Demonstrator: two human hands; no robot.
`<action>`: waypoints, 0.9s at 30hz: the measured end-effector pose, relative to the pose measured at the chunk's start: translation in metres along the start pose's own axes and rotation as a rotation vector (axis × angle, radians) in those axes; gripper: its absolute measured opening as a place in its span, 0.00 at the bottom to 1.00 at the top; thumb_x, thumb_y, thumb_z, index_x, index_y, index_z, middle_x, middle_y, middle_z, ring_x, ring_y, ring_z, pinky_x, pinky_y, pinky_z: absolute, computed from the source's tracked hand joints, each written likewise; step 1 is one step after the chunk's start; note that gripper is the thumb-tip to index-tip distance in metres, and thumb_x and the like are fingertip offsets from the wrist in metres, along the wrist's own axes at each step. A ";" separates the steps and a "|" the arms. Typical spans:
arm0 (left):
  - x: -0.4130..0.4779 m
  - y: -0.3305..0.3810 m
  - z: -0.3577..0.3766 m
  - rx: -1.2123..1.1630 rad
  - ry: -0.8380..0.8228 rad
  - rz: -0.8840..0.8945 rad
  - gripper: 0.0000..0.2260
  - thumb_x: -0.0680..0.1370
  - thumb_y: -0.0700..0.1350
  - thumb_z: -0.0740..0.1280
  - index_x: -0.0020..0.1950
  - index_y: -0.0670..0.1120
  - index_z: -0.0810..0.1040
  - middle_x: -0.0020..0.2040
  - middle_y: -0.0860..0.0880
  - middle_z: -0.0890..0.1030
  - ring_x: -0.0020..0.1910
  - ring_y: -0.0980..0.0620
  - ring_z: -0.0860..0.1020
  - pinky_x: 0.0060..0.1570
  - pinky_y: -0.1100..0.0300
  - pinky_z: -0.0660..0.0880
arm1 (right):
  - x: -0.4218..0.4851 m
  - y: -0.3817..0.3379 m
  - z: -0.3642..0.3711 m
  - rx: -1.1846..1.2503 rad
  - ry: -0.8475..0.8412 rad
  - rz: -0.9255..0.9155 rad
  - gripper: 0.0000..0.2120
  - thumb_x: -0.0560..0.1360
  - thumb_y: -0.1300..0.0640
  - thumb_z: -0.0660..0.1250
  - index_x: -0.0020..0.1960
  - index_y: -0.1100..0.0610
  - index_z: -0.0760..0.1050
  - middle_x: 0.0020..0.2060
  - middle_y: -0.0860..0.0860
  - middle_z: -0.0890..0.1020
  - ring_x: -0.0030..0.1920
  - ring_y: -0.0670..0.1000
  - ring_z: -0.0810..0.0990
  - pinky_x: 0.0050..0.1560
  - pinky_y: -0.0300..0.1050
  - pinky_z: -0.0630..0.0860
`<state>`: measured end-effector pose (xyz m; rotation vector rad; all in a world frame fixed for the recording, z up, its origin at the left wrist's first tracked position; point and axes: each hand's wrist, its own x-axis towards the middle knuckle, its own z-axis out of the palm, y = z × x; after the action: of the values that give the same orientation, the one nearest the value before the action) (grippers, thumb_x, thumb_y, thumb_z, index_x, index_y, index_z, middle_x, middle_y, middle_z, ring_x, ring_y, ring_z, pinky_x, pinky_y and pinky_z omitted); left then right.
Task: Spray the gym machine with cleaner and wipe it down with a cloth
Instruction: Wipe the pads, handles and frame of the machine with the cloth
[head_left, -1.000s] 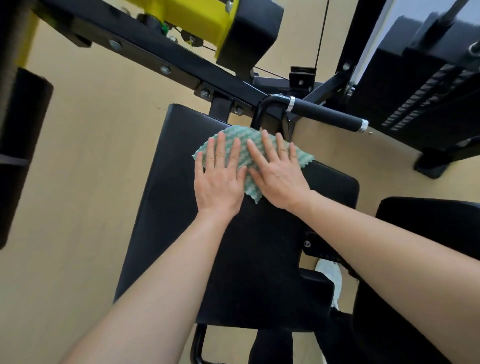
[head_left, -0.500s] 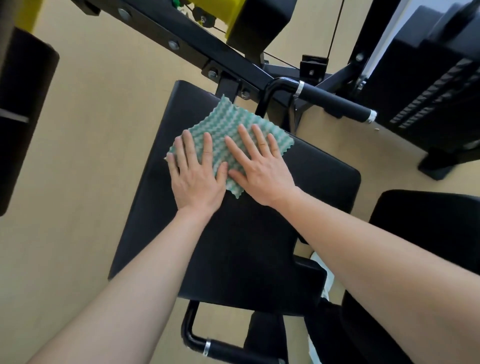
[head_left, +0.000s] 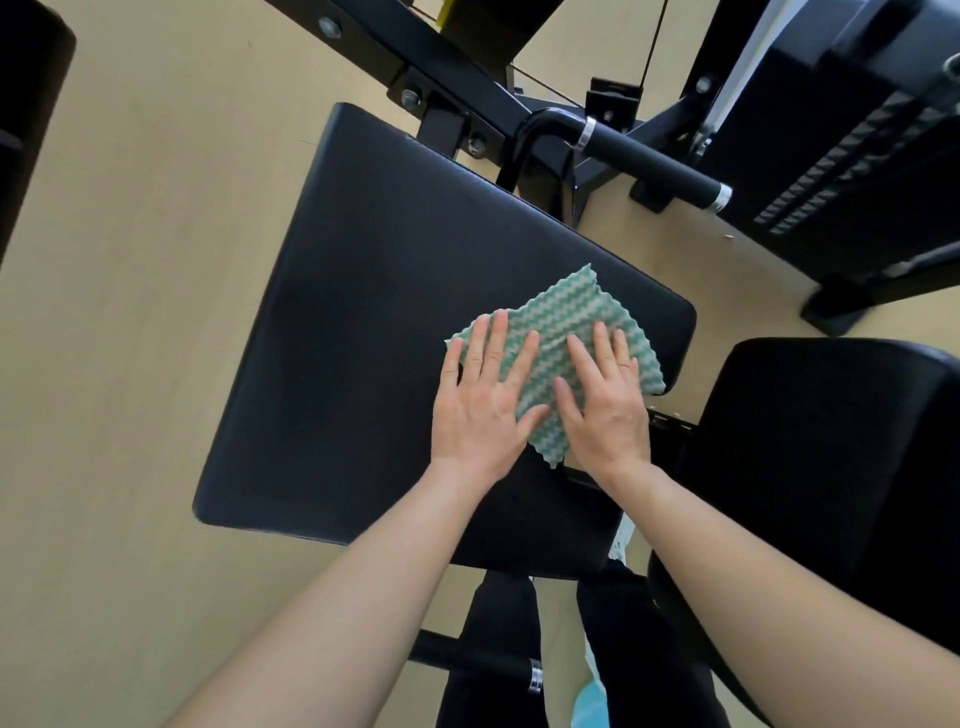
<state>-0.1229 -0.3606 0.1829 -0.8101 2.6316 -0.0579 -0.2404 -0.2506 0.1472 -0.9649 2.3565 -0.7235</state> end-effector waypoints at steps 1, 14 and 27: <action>-0.003 -0.006 0.000 -0.013 0.006 -0.017 0.38 0.82 0.70 0.51 0.85 0.53 0.41 0.84 0.43 0.37 0.83 0.44 0.37 0.82 0.43 0.43 | 0.004 -0.007 0.001 -0.034 -0.018 -0.038 0.27 0.83 0.50 0.64 0.81 0.53 0.64 0.82 0.56 0.59 0.83 0.60 0.52 0.81 0.63 0.53; -0.008 -0.099 -0.037 -0.140 -0.136 -0.302 0.49 0.76 0.71 0.64 0.82 0.60 0.32 0.81 0.46 0.27 0.80 0.37 0.29 0.77 0.36 0.33 | 0.077 -0.077 0.018 -0.215 -0.148 -0.622 0.29 0.85 0.50 0.59 0.84 0.49 0.56 0.83 0.53 0.55 0.83 0.59 0.49 0.82 0.62 0.49; -0.121 -0.029 0.017 -0.115 -0.121 -0.158 0.44 0.77 0.70 0.62 0.85 0.57 0.42 0.84 0.43 0.37 0.82 0.34 0.38 0.79 0.33 0.45 | -0.101 -0.019 0.045 -0.245 -0.283 -0.257 0.34 0.85 0.43 0.58 0.84 0.44 0.43 0.84 0.51 0.42 0.83 0.57 0.39 0.82 0.58 0.40</action>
<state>-0.0094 -0.3173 0.2135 -1.0264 2.4717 0.0981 -0.1398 -0.2000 0.1493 -1.3955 2.1257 -0.3610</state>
